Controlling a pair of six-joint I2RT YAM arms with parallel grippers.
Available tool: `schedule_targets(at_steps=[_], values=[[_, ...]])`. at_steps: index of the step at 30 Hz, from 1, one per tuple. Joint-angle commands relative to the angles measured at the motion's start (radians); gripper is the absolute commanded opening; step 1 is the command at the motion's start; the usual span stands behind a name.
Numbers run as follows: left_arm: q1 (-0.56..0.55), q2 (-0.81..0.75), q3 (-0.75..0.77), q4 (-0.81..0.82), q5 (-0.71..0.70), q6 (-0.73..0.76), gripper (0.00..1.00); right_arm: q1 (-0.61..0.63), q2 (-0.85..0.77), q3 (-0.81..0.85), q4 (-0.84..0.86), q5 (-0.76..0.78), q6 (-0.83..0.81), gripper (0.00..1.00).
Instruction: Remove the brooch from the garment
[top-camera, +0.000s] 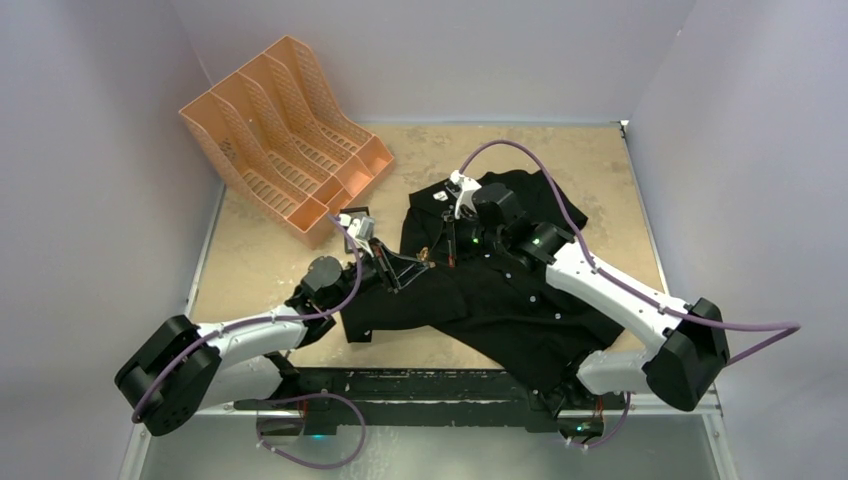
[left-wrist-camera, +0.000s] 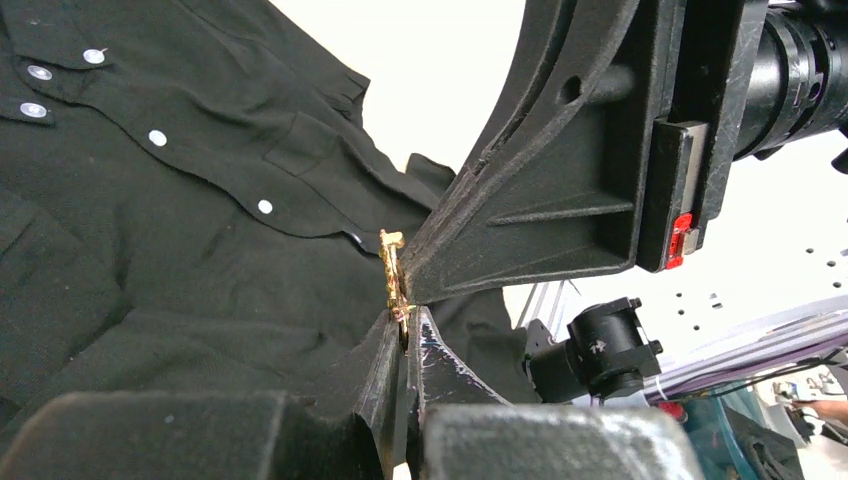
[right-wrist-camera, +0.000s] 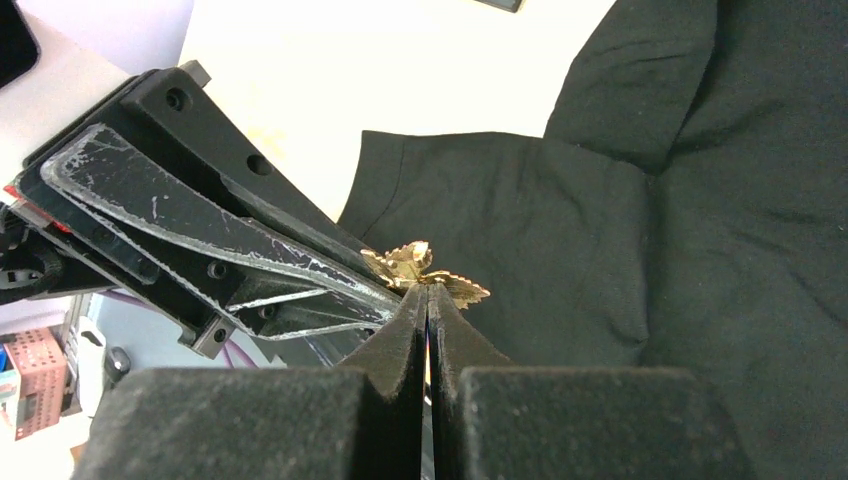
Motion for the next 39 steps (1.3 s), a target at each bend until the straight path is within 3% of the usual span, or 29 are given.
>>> schedule_targets(at_steps=[1,16,28,34,39], values=[[-0.039,-0.055,0.054,0.065,0.071,0.053,0.00,0.013,0.022,0.054,0.007,0.046,0.017,0.00],[-0.049,-0.119,0.036,0.027,0.045,0.087,0.00,0.013,-0.015,0.063,-0.007,0.134,0.055,0.00],[-0.048,-0.134,0.061,-0.142,-0.043,0.115,0.00,0.013,-0.072,0.026,0.046,0.124,0.061,0.00],[-0.049,-0.180,0.103,-0.298,-0.122,0.239,0.00,0.013,-0.111,-0.002,0.081,0.112,0.063,0.01],[-0.048,-0.205,0.145,-0.438,-0.223,0.407,0.00,0.014,-0.146,-0.033,0.095,0.097,0.064,0.15]])
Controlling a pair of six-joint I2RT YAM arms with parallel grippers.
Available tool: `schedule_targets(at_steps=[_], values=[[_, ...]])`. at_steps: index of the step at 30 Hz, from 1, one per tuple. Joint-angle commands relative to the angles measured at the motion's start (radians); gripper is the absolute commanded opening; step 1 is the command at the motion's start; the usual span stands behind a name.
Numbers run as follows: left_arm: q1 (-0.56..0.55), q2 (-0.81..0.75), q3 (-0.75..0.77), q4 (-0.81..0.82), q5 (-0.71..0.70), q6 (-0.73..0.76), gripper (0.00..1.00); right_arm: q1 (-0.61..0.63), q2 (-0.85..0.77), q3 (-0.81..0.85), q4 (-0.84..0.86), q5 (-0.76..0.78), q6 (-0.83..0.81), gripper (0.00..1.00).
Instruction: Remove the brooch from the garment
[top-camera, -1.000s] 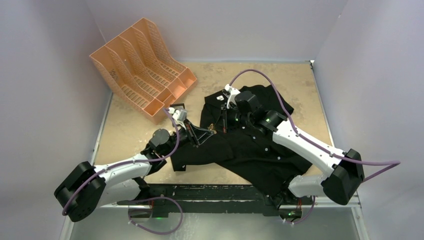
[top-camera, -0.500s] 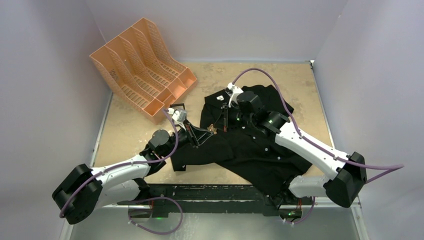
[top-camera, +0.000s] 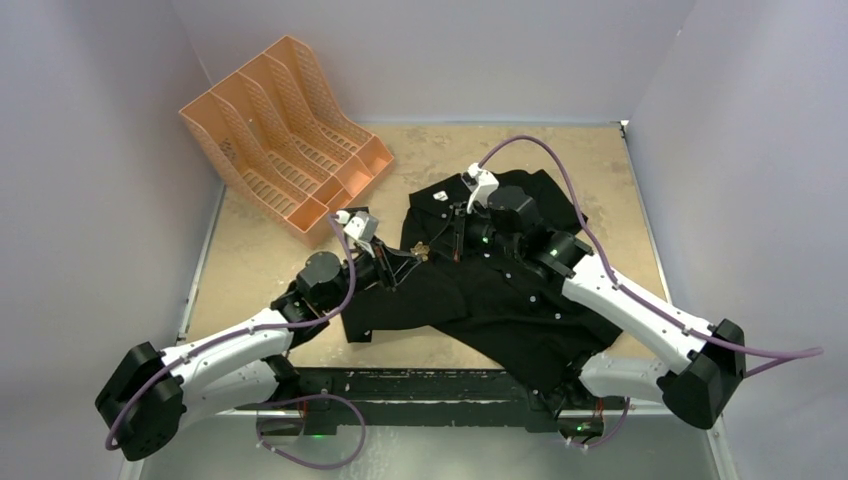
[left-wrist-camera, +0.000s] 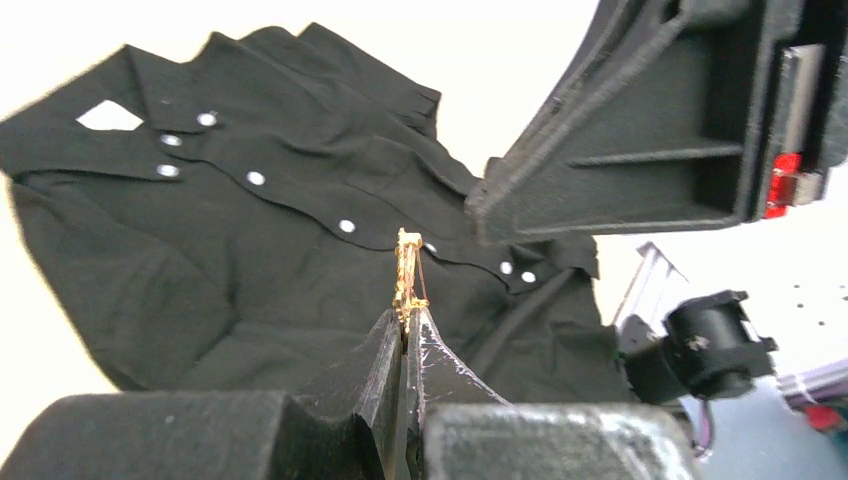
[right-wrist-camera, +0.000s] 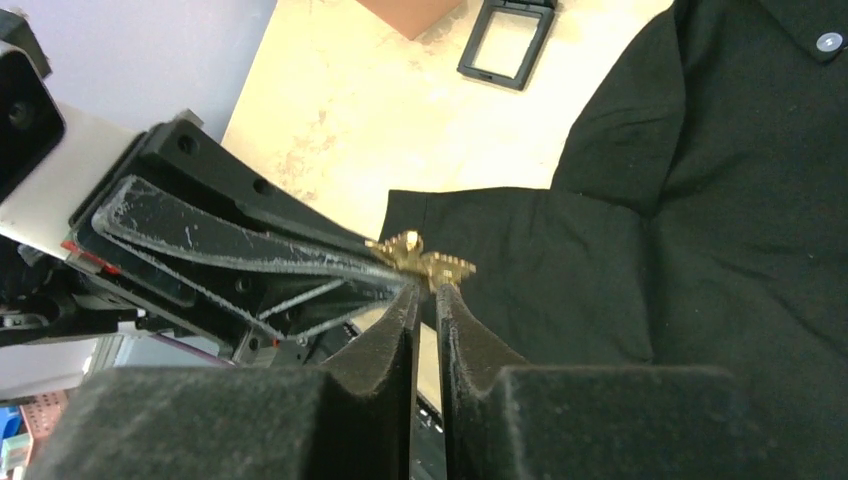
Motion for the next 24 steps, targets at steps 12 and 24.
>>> schedule_targets(at_steps=[12,24], values=[[-0.084,0.021,0.134,-0.197,-0.273,0.545,0.00,-0.003,-0.099,-0.122,0.142,0.024,0.079,0.61],[-0.128,-0.004,0.092,-0.072,-0.278,0.666,0.00,-0.038,-0.111,-0.301,0.489,0.058,0.281,0.61]])
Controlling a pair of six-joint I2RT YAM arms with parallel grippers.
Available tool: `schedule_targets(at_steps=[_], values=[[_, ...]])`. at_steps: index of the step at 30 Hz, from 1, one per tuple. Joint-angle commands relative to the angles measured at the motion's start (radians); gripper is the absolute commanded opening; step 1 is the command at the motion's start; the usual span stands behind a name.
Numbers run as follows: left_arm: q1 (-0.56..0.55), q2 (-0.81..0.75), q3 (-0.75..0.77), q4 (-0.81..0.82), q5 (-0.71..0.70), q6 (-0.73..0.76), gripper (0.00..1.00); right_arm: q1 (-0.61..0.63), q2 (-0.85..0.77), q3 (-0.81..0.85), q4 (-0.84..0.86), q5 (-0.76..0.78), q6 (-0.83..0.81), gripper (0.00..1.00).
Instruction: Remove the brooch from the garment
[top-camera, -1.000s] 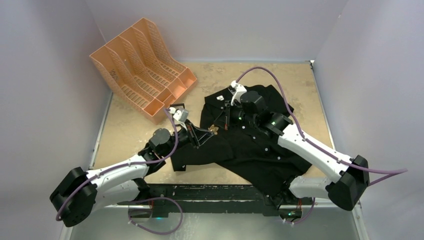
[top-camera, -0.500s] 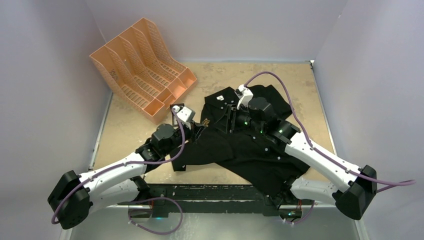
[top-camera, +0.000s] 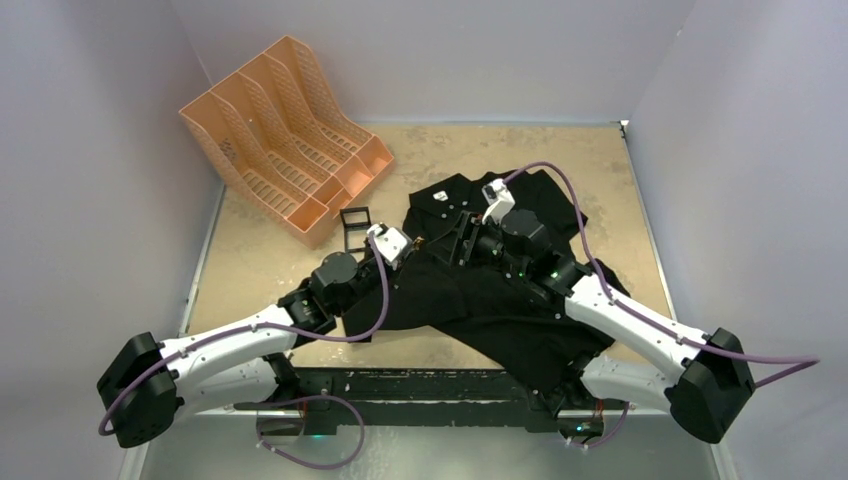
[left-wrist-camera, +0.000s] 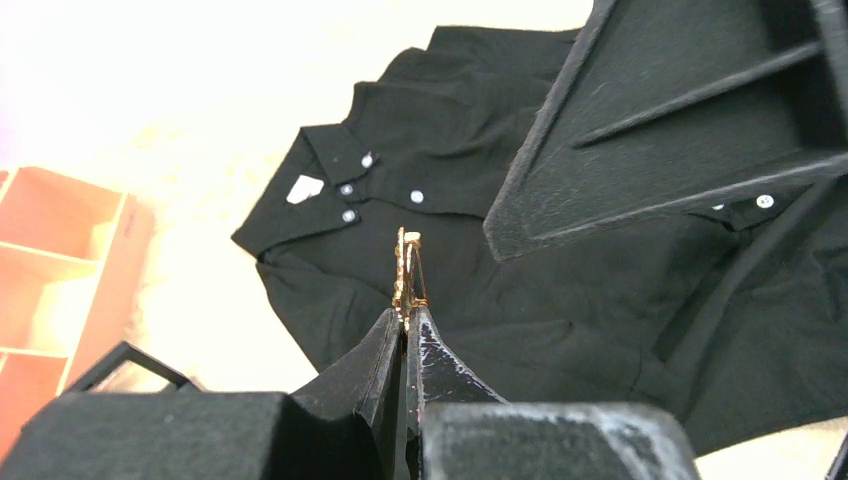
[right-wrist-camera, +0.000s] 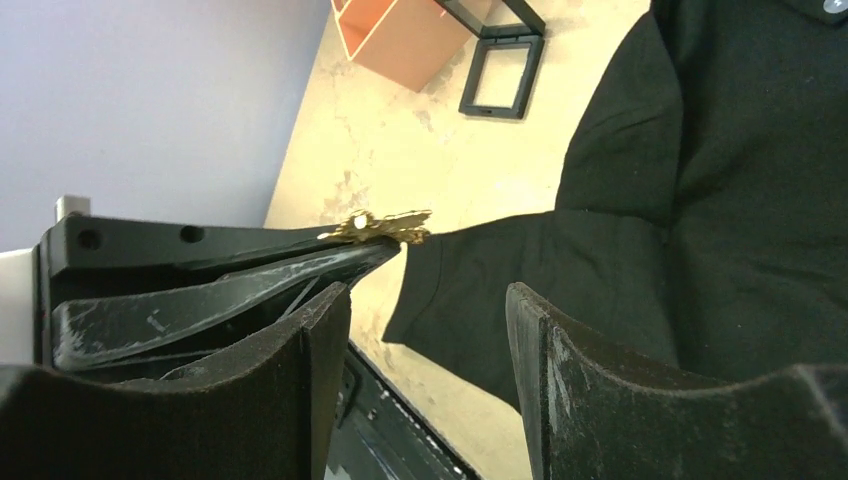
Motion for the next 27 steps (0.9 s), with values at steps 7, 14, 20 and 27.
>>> schedule_targets(at_steps=[7,14,20,27], values=[[-0.010,-0.018,-0.017,0.139,-0.010,0.082,0.00,-0.019,-0.014,-0.091,0.340,0.005,0.198,0.62],[-0.010,-0.004,-0.007,0.135,-0.024,0.167,0.00,-0.039,0.023,-0.032,0.288,-0.029,0.158,0.69],[-0.009,0.011,-0.006,0.181,0.014,0.166,0.00,-0.098,0.044,-0.093,0.437,-0.138,0.180,0.73],[-0.016,0.036,0.001,0.217,0.043,0.135,0.00,-0.125,0.097,-0.128,0.595,-0.242,0.228,0.80]])
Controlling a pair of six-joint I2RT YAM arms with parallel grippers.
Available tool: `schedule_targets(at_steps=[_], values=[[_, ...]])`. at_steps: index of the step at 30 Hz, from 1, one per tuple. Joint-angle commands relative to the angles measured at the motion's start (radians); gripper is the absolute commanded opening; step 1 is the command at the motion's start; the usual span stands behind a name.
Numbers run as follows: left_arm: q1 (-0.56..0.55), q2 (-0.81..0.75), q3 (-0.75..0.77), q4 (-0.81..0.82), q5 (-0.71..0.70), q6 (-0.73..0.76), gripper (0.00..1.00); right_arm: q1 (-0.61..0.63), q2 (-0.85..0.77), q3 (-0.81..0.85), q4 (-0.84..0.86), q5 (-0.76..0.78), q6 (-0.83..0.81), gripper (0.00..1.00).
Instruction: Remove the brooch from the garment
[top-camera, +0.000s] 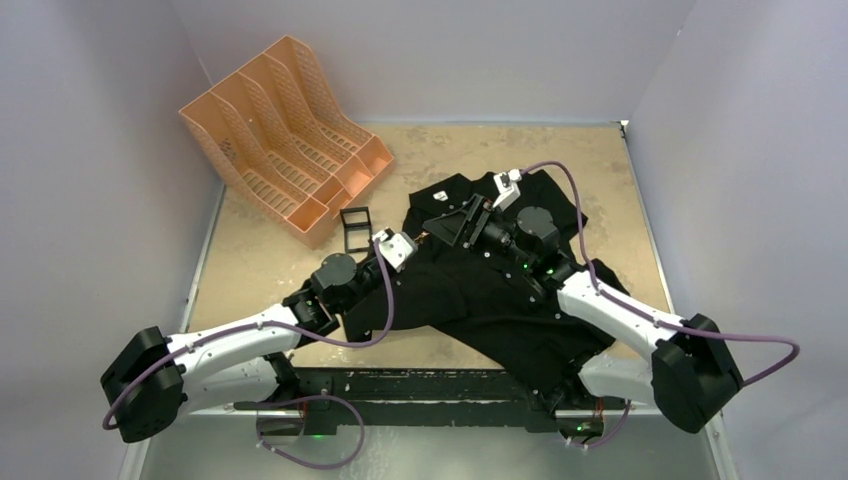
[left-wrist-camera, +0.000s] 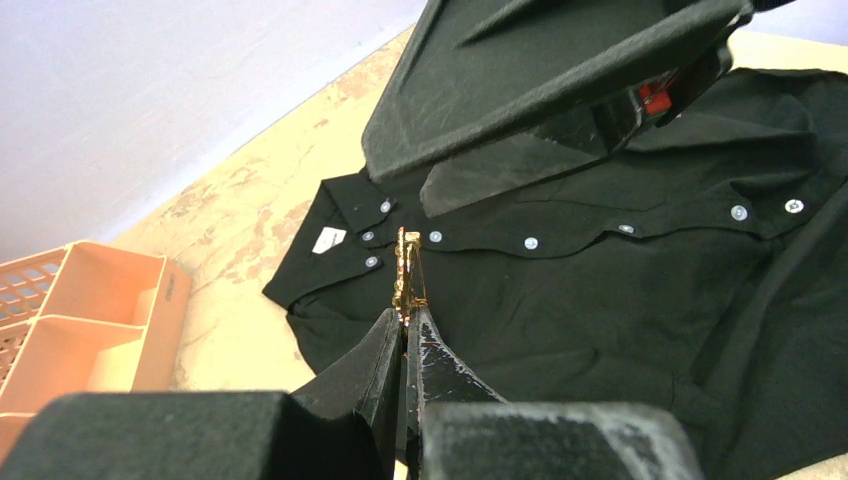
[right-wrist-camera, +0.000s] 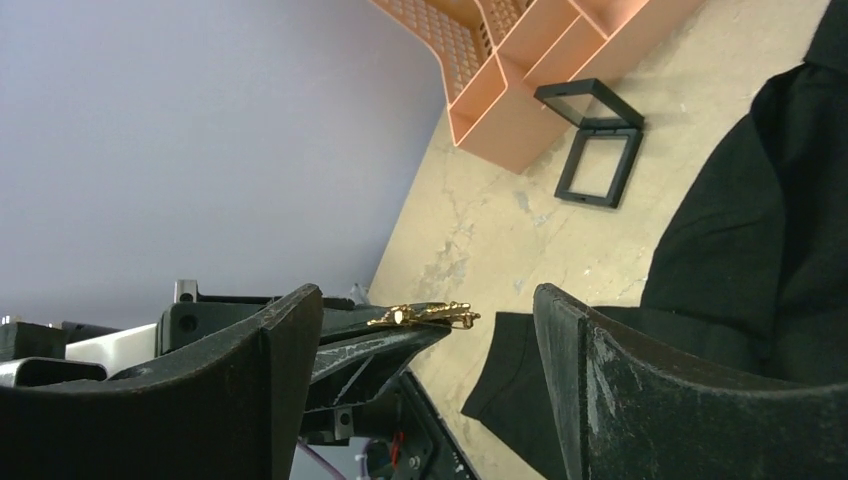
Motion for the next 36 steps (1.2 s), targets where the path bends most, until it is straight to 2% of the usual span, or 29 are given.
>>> schedule_targets(at_steps=[1,10,23,29,32,34,36], values=[[-0.009,0.008,0.014,0.088,0.031,-0.013,0.00,-0.004,0.031,-0.008,0.148,-0.090,0.041,0.80],[-0.011,0.015,0.014,0.140,0.034,-0.036,0.00,-0.005,0.114,-0.056,0.297,-0.152,0.131,0.79],[-0.012,0.007,0.000,0.167,0.038,-0.037,0.00,-0.004,0.148,-0.098,0.452,-0.200,0.203,0.52],[-0.011,0.010,-0.007,0.186,0.041,-0.037,0.00,-0.004,0.162,-0.110,0.501,-0.221,0.234,0.46],[-0.011,0.015,-0.007,0.196,0.042,-0.038,0.00,-0.004,0.171,-0.115,0.524,-0.231,0.246,0.40],[-0.012,0.018,-0.008,0.203,0.044,-0.040,0.00,-0.005,0.177,-0.117,0.539,-0.237,0.254,0.41],[-0.010,0.016,-0.010,0.210,0.045,-0.042,0.00,-0.004,0.183,-0.118,0.554,-0.243,0.259,0.45]])
